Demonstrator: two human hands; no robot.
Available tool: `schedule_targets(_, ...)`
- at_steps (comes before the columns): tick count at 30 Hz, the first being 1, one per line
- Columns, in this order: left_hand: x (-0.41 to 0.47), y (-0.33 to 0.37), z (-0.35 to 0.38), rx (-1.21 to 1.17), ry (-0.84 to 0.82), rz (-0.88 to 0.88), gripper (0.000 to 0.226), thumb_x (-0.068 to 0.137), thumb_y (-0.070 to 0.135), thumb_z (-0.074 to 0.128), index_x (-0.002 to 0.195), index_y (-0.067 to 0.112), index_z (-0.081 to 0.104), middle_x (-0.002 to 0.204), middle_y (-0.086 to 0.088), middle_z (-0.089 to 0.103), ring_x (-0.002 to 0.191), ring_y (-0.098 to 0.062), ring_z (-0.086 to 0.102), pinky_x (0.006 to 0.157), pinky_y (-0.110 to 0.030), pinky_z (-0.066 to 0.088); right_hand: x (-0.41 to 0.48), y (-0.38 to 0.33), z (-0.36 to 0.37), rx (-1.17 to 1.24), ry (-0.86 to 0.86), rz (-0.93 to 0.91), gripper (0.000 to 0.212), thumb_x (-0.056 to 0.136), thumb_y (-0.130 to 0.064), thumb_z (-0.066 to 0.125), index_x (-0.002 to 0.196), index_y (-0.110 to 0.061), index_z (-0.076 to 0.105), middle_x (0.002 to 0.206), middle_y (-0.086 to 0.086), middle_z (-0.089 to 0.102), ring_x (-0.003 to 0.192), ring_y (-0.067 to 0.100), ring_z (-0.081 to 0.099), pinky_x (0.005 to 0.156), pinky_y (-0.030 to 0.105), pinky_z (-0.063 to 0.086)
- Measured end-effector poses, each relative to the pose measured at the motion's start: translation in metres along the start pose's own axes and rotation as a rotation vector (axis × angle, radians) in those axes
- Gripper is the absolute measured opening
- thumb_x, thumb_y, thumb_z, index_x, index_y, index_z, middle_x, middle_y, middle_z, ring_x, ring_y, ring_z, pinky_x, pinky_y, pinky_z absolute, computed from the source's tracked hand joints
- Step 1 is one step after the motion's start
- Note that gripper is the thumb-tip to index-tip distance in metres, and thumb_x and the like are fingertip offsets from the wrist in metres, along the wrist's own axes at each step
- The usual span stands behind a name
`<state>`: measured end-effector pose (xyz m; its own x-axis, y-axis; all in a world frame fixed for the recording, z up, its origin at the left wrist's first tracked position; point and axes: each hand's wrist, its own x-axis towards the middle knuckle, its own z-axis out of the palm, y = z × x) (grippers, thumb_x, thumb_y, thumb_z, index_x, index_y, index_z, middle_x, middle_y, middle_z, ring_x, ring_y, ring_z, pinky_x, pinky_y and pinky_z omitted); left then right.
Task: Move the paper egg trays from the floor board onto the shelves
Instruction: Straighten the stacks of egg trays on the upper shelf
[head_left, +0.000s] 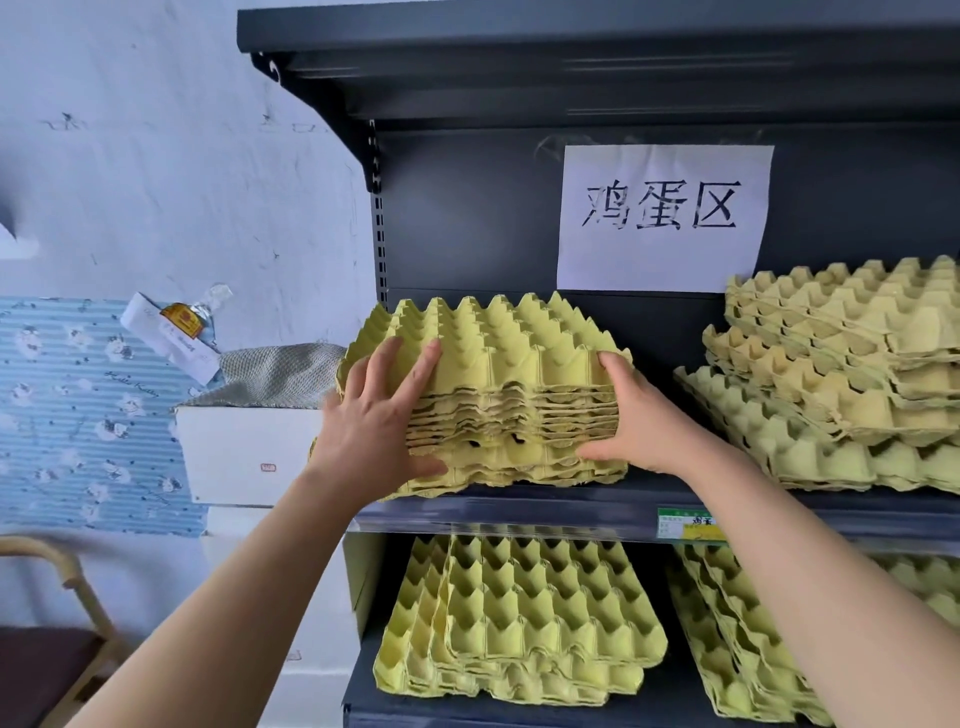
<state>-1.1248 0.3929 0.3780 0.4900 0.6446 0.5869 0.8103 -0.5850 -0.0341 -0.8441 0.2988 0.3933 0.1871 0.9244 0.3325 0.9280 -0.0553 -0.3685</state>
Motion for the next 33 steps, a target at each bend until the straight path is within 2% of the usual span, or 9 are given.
schedule_targets(5,-0.003,0.0,0.007,0.042,0.015,0.016,0.14,0.052,0.066,0.079,0.145,0.04,-0.024,0.155,-0.006,-0.004,0.139,-0.03,0.013,0.097,-0.05,0.041,-0.004,0.0,0.01,0.062,0.035,0.02,0.119,0.06,-0.037,0.087,0.141,-0.044,0.001,0.151,0.006,0.026,0.129,0.022,0.039,0.103,0.035,0.037)
schedule_targets(8,0.0,-0.002,0.009,0.014,0.025,0.01,0.142,0.051,0.057,0.084,0.145,0.042,-0.022,0.154,-0.005,0.001,0.137,-0.03,0.017,0.096,-0.052,0.042,-0.007,-0.003,0.01,0.101,0.063,0.022,0.108,0.064,-0.033,0.086,0.139,-0.04,0.009,0.146,0.009,0.033,0.122,0.022,0.042,0.095,0.031,0.036)
schedule_targets(12,0.011,-0.009,0.013,0.01,0.013,0.043,0.142,0.054,0.048,0.087,0.146,0.042,-0.02,0.153,-0.005,0.005,0.136,-0.031,0.021,0.096,-0.052,0.042,-0.014,-0.008,0.011,0.06,0.118,0.037,0.1,0.064,-0.036,0.086,0.133,-0.039,0.014,0.135,0.011,0.041,0.099,0.016,0.042,0.082,0.028,0.038)
schedule_targets(18,0.007,-0.016,0.018,-0.006,0.011,0.083,0.131,0.054,0.049,0.086,0.15,0.039,-0.003,0.147,-0.006,0.022,0.125,-0.033,0.037,0.096,-0.053,0.043,-0.016,-0.012,0.012,-0.128,0.1,0.045,0.092,0.069,-0.044,0.08,0.133,-0.028,0.016,0.13,0.012,0.044,0.1,0.022,0.049,0.08,0.03,0.043)
schedule_targets(20,0.005,-0.018,0.016,0.01,0.021,0.093,0.127,0.057,0.055,0.082,0.149,0.04,-0.003,0.15,-0.005,0.02,0.132,-0.032,0.032,0.101,-0.059,0.036,-0.017,-0.014,0.011,-0.173,0.104,0.062,0.09,0.068,-0.046,0.08,0.133,-0.024,0.02,0.137,0.014,0.036,0.102,0.024,0.05,0.079,0.03,0.041)
schedule_targets(24,0.001,-0.025,0.012,-0.088,0.059,0.003,0.122,0.065,0.063,0.073,0.151,0.035,-0.009,0.159,-0.002,-0.003,0.145,-0.025,0.012,0.11,-0.063,0.017,-0.017,-0.02,0.009,-0.098,0.056,0.112,0.1,0.069,-0.044,0.08,0.142,-0.028,0.014,0.157,0.012,-0.008,0.118,0.031,0.052,0.086,0.033,0.045)
schedule_targets(28,-0.005,-0.033,0.011,-0.13,0.165,-0.12,0.118,0.062,0.068,0.071,0.152,0.031,0.004,0.158,-0.013,-0.005,0.145,-0.036,0.001,0.111,-0.057,0.018,-0.021,-0.025,0.012,0.034,0.047,0.126,0.11,0.07,-0.045,0.079,0.145,-0.042,-0.001,0.157,0.012,0.002,0.127,0.031,0.044,0.098,0.035,0.04)
schedule_targets(30,-0.007,-0.037,0.01,-0.234,0.08,-0.18,0.115,0.064,0.067,0.07,0.151,0.035,0.002,0.156,-0.017,0.004,0.142,-0.04,0.016,0.107,-0.055,0.03,-0.022,-0.024,0.017,0.077,0.055,0.13,0.112,0.07,-0.043,0.08,0.146,-0.04,-0.003,0.154,0.012,0.013,0.129,0.028,0.041,0.101,0.036,0.037)
schedule_targets(33,-0.011,-0.042,0.016,-0.423,-0.071,-0.186,0.106,0.071,0.065,0.066,0.149,0.04,-0.002,0.141,-0.016,0.04,0.118,-0.037,0.052,0.093,-0.051,0.047,-0.021,-0.024,0.022,0.128,0.077,0.138,0.114,0.068,-0.04,0.082,0.146,-0.037,-0.001,0.152,0.01,0.019,0.131,0.027,0.037,0.103,0.037,0.035)
